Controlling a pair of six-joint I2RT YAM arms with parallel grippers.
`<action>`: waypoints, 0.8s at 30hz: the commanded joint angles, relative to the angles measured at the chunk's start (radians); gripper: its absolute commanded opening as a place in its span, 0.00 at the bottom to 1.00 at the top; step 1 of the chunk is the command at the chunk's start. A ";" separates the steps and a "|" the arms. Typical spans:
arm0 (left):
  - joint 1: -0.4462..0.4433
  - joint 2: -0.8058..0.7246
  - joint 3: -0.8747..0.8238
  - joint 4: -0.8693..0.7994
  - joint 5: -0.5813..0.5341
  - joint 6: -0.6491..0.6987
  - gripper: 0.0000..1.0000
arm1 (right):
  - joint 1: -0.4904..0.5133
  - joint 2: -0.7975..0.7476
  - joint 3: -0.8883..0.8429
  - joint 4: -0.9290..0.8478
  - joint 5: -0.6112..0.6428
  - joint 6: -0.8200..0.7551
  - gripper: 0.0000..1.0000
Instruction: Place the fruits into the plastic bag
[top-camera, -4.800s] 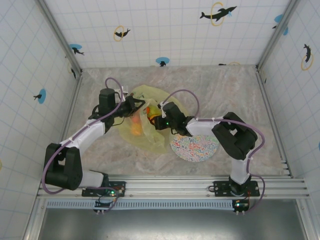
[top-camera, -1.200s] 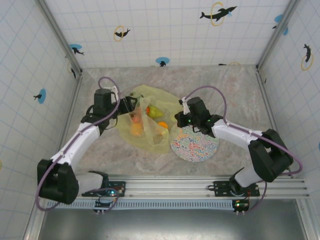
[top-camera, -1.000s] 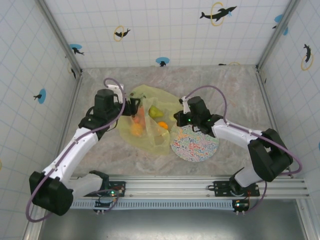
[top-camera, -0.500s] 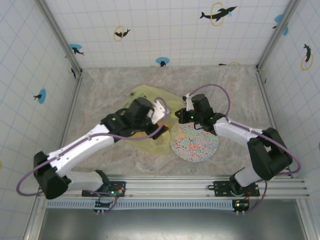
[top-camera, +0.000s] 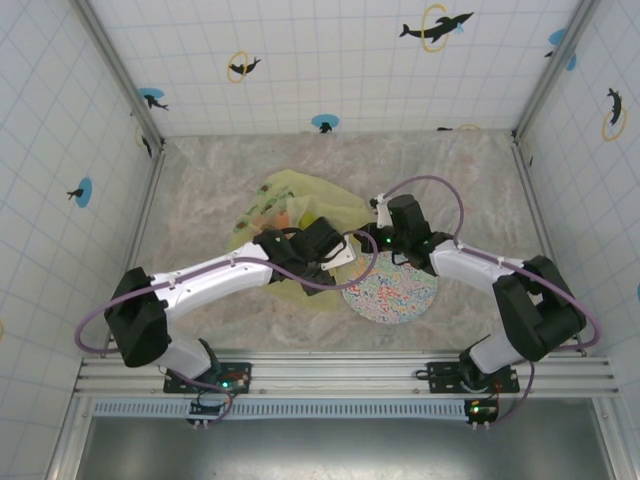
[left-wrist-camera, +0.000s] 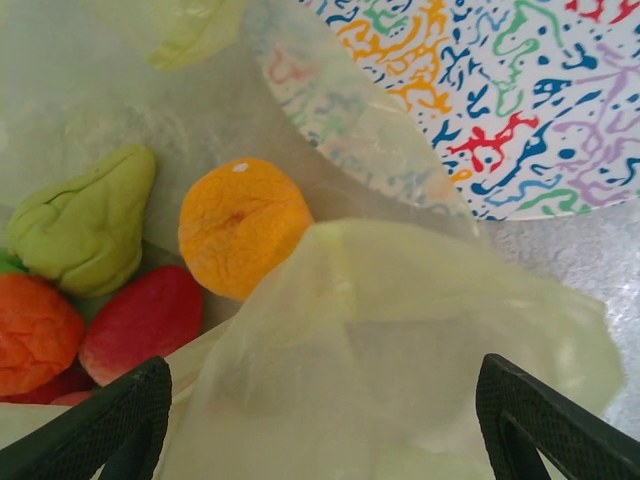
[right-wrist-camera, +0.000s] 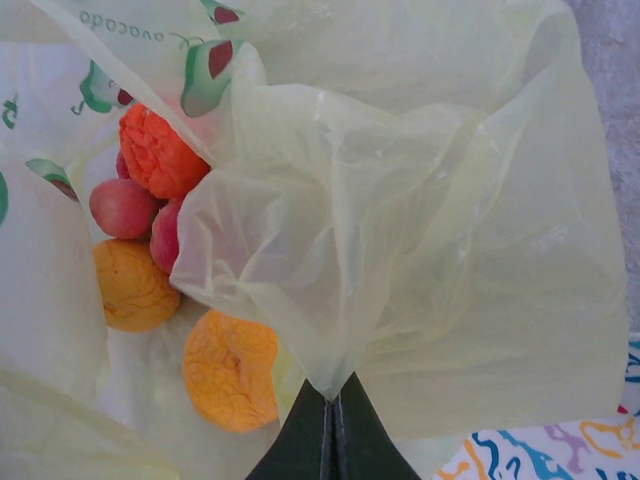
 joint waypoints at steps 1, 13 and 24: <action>-0.007 0.012 0.017 0.016 -0.059 0.044 0.79 | -0.007 -0.038 -0.027 0.055 -0.011 0.012 0.00; -0.008 0.071 0.022 0.028 -0.132 0.115 0.77 | -0.009 -0.025 -0.037 0.081 -0.022 0.033 0.00; -0.008 0.131 0.020 0.066 -0.229 0.136 0.44 | -0.009 -0.034 -0.043 0.087 -0.023 0.043 0.00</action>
